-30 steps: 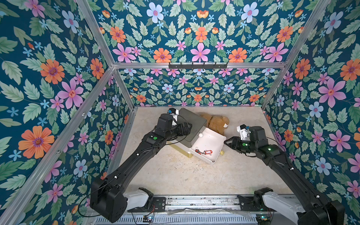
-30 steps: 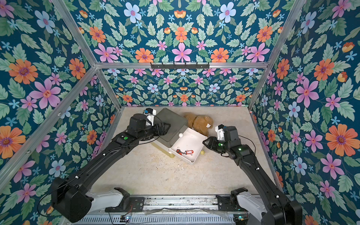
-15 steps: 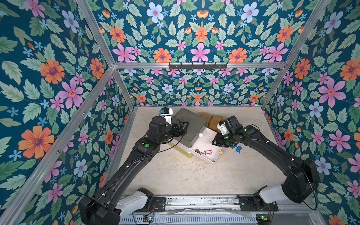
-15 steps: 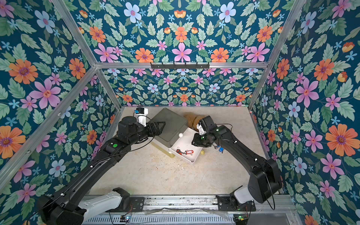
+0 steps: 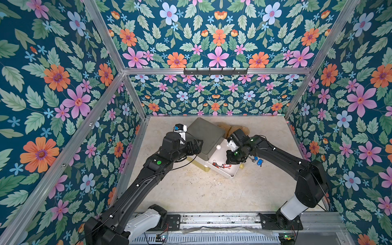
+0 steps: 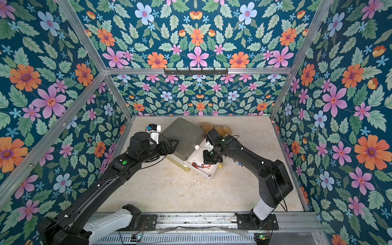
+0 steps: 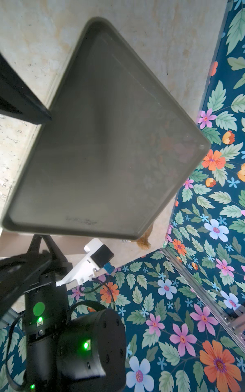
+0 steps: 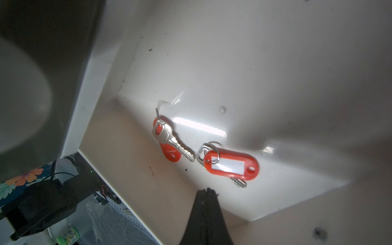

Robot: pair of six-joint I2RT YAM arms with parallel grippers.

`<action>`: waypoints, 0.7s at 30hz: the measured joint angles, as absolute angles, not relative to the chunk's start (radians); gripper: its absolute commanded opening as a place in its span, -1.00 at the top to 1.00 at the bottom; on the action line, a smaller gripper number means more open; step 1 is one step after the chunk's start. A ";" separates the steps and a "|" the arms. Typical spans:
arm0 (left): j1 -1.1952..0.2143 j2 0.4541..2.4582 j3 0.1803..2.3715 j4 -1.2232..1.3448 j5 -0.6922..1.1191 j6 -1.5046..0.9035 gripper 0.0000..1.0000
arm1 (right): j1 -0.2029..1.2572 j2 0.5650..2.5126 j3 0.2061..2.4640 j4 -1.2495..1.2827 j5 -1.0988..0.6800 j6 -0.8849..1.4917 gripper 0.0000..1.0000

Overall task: Take the keys out of the drawer
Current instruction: Pick up the key from the drawer.

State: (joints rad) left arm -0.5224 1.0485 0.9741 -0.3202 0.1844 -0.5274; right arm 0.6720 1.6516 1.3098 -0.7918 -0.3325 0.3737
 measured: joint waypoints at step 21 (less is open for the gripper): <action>-0.522 1.009 0.954 -0.367 0.155 -0.524 -0.98 | 0.704 1.767 1.323 -0.810 -0.309 0.367 1.00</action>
State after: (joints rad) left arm -0.5217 1.0092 0.9543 -0.3668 0.1551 -0.5240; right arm 0.7044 1.7672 1.3228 -0.8101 -0.3088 0.3668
